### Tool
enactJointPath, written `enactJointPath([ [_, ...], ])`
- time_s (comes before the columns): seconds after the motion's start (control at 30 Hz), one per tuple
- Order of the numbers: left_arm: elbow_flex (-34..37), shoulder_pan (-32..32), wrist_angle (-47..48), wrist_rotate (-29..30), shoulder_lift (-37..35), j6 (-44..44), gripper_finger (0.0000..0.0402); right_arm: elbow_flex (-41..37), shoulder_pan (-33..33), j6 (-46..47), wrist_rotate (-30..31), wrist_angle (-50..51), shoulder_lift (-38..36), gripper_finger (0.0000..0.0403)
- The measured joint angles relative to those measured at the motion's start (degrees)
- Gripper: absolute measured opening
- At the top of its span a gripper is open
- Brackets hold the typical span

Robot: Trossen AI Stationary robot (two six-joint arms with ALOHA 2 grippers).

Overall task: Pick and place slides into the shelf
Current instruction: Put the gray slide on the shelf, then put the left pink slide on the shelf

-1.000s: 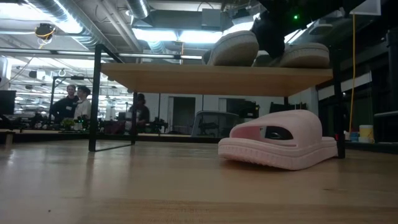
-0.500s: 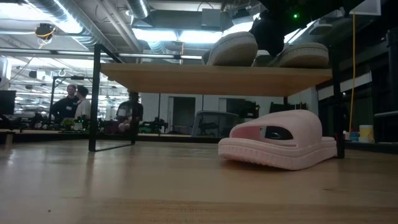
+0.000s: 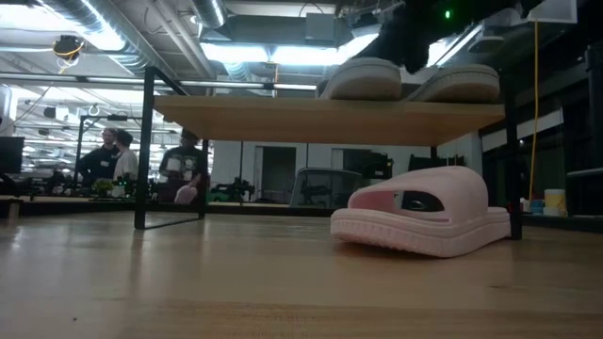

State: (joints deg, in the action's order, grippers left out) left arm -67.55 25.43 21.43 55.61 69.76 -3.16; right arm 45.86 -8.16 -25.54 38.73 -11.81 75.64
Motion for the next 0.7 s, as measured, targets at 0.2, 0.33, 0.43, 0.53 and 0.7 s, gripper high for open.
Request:
enactJointPath([
  [0.2,0.0,0.0,0.0,0.0,0.0,0.0,0.0052,5.6,-2.8,-0.2,0.2,4.9,0.0,0.0103],
  [0.33,0.0,0.0,0.0,0.0,0.0,0.0,0.0052,9.1,-4.3,0.1,7.0,11.5,0.0,0.0102],
  [0.43,0.0,0.0,0.1,0.0,0.0,0.1,0.0052,10.1,-5.3,1.5,12.9,15.0,0.0,0.0083],
  [0.53,0.0,0.0,0.1,0.0,0.0,0.1,0.0052,10.2,-6.6,1.7,14.0,15.3,-0.4,0.0039],
  [0.7,0.0,0.0,0.4,-2.6,0.0,0.0,0.0052,10.2,-8.2,3.0,14.0,15.3,-0.4,0.0011],
])
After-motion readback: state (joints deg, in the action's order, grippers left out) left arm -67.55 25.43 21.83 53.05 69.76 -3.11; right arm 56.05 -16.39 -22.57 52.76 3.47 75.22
